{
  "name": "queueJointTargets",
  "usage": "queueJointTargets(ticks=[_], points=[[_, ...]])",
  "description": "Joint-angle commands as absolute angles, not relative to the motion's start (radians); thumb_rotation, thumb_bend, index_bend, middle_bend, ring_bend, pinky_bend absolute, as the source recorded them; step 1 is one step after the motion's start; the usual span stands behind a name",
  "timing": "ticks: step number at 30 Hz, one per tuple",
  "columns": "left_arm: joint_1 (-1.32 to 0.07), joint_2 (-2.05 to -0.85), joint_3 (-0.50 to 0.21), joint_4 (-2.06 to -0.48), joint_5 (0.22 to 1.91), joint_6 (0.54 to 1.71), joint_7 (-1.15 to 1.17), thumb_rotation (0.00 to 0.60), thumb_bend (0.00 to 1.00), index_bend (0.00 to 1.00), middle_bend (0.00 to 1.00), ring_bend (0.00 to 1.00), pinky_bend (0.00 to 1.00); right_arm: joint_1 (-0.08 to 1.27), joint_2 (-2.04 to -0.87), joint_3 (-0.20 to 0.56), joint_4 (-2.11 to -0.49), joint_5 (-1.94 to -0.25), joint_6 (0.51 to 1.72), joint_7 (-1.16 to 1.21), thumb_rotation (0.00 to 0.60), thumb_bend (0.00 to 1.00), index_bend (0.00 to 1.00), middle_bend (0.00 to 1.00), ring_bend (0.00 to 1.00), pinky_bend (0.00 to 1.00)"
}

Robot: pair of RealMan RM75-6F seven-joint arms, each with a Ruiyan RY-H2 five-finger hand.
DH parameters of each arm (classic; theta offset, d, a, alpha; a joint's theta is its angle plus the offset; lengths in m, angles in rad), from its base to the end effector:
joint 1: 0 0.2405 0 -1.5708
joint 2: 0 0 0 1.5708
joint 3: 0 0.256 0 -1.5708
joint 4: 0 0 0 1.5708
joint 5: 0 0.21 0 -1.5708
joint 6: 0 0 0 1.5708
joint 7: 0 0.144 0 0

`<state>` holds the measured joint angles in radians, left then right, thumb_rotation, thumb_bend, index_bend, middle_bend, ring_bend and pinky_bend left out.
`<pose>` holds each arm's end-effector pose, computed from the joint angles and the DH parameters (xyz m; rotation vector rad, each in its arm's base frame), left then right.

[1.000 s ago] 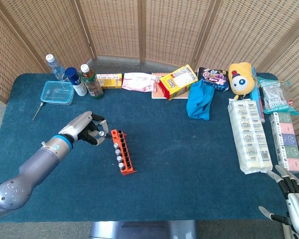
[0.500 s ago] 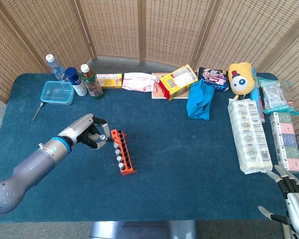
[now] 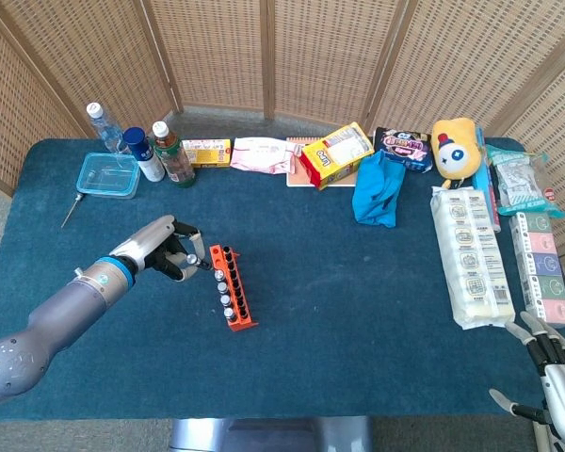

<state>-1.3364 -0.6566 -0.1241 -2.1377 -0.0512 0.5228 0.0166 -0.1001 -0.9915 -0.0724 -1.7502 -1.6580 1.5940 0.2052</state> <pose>-0.0430 0.3353 0.1542 -1.5130 -1.8712 -0.7939 -0.2999 -0.0990 0.1772 1.3160 -1.1451 1.0017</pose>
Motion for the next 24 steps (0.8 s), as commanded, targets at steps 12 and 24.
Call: queueJointTargets(ticks=[12,24], points=[[-1.358,-0.682,-0.09,-2.134,-0.052,0.57,0.023,0.6,0.4,0.56,1.0,1.0,1.0,-0.103,-0.989,-0.073,-1.751,-1.662,1.601,0.208,0.6,0.0,0.16,0.06,0.0,0.0],[-1.374,-0.692,-0.09,-2.145,-0.069,0.591,0.031,0.6,0.4,0.56,1.0,1.0,1.0,-0.103,-0.988,-0.073,-1.751,-1.661,1.602,0.209,0.6,0.0,0.16,0.06,0.0,0.0]])
